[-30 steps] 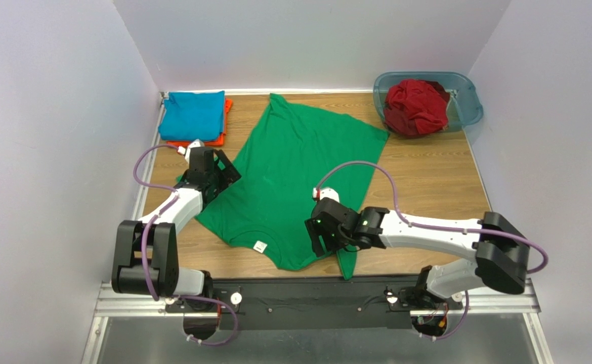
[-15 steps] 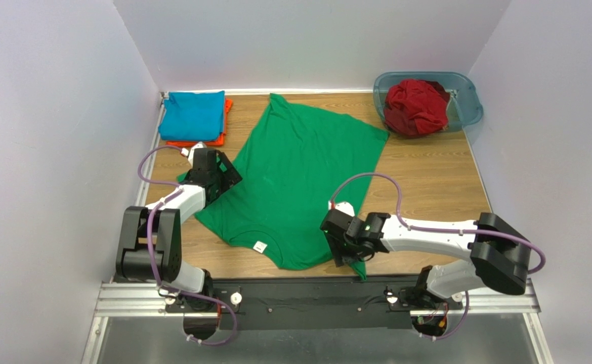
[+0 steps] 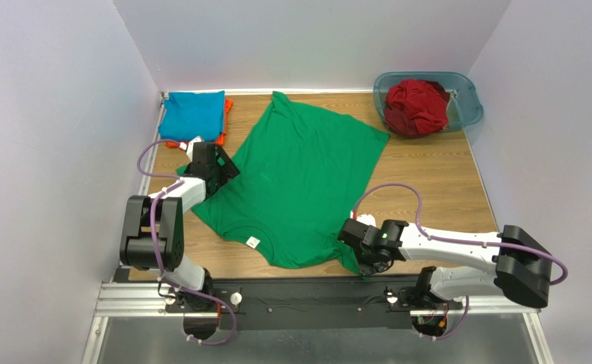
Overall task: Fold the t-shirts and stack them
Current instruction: Flatten the tshirt out
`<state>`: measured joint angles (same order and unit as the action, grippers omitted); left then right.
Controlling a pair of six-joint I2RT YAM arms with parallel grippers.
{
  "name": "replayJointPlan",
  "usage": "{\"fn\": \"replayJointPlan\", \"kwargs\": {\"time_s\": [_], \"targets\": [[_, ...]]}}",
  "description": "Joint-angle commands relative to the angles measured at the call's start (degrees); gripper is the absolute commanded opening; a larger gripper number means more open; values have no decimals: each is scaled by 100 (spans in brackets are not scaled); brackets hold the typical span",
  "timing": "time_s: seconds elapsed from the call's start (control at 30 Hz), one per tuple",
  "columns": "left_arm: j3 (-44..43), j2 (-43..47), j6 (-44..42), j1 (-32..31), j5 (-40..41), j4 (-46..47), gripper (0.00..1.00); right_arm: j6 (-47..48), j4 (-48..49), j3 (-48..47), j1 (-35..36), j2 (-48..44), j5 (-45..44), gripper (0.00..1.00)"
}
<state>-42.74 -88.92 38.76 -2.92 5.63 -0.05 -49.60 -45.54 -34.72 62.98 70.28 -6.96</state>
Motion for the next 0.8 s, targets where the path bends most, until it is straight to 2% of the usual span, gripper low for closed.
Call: {"fn": "replayJointPlan", "kwargs": {"time_s": [0.0, 0.13, 0.23, 0.27, 0.33, 0.5, 0.7, 0.77], "targets": [[-41, -187, -115, 107, 246, -205, 98, -751, -570, -8, -5, -312, -366, 30], [-68, -134, -176, 195, 316, -249, 98, -683, -965, -421, -14, -418, -578, 36], [-111, -55, -211, 230, 281, -302, 98, -270, -948, -904, -14, -506, -657, 44], [-112, -3, -220, 222, 255, -285, 98, -147, -887, -1192, -5, -507, -692, 51], [-103, 77, -176, 221, 228, -293, 98, 345, -564, -1431, -5, -393, -832, 60], [-94, 428, -97, 222, 88, -372, 98, 1232, 88, -2300, -14, 933, -1323, 70], [178, 1296, 113, 38, 35, -451, 98, 1778, 501, -2899, -127, 2531, -1651, 71], [248, 1368, 184, -15, 26, -469, 98, 1779, 589, -2917, -224, 2630, -1642, 71]]}}
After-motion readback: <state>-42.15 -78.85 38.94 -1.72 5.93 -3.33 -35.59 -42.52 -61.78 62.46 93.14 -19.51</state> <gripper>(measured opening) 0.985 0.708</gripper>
